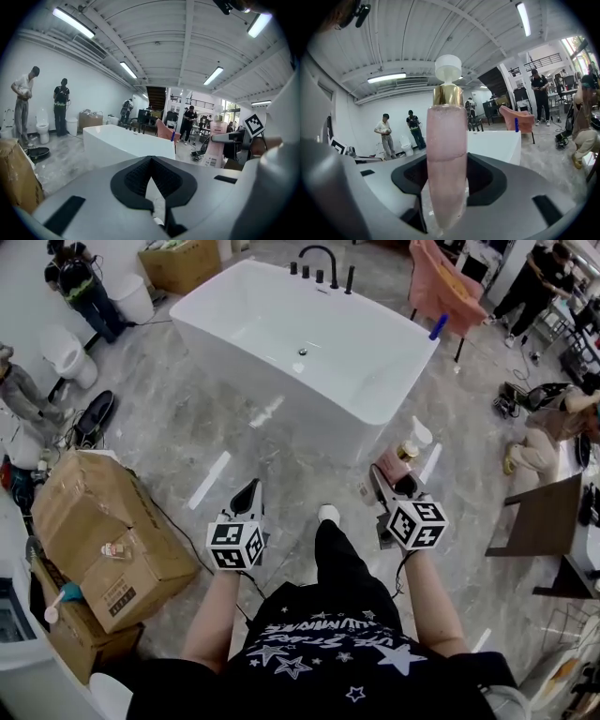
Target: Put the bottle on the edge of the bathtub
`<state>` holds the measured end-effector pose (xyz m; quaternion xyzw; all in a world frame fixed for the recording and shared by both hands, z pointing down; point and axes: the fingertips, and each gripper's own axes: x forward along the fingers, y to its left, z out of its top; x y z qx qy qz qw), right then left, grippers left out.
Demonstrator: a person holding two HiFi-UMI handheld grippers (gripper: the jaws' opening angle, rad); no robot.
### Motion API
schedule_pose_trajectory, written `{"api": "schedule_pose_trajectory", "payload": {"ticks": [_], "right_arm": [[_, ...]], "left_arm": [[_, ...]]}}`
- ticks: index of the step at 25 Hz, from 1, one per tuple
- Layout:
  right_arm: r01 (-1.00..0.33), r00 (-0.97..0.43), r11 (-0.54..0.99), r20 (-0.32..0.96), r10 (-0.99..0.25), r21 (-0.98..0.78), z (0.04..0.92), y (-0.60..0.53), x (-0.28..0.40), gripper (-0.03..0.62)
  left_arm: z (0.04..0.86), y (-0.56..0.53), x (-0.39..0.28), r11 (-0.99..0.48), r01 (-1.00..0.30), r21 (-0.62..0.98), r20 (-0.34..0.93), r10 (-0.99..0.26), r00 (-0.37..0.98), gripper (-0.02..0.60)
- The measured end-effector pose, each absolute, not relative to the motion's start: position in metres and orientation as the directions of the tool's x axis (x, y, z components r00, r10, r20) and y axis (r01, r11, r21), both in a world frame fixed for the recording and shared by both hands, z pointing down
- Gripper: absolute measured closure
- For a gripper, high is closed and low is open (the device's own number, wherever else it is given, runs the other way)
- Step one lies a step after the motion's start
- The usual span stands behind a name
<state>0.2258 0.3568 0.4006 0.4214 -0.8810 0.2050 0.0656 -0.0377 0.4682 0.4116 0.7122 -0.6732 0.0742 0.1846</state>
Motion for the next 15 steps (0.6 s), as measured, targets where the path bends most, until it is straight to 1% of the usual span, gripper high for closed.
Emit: {"api": "schedule_pose_trajectory", "payload": {"ticks": [6, 12, 15], "right_arm": [[-0.769, -0.634, 0.546, 0.283, -0.72, -0.332, 0.409, 0.243, 0.218, 0.361], [-0.766, -0.638, 0.552, 0.287, -0.714, -0.331, 0.408, 0.133, 0.216, 0.361], [-0.771, -0.632, 0.544, 0.29, -0.718, -0.332, 0.409, 0.088, 0.216, 0.361]], "left_arm": [[0.413, 0.355, -0.055, 0.001, -0.992, 0.126, 0.381, -0.923, 0.048, 0.566], [0.395, 0.245, -0.05, -0.039, -0.995, 0.094, 0.37, -0.926, 0.072, 0.566], [0.39, 0.202, -0.052, -0.035, -0.995, 0.094, 0.362, -0.93, 0.067, 0.566]]}}
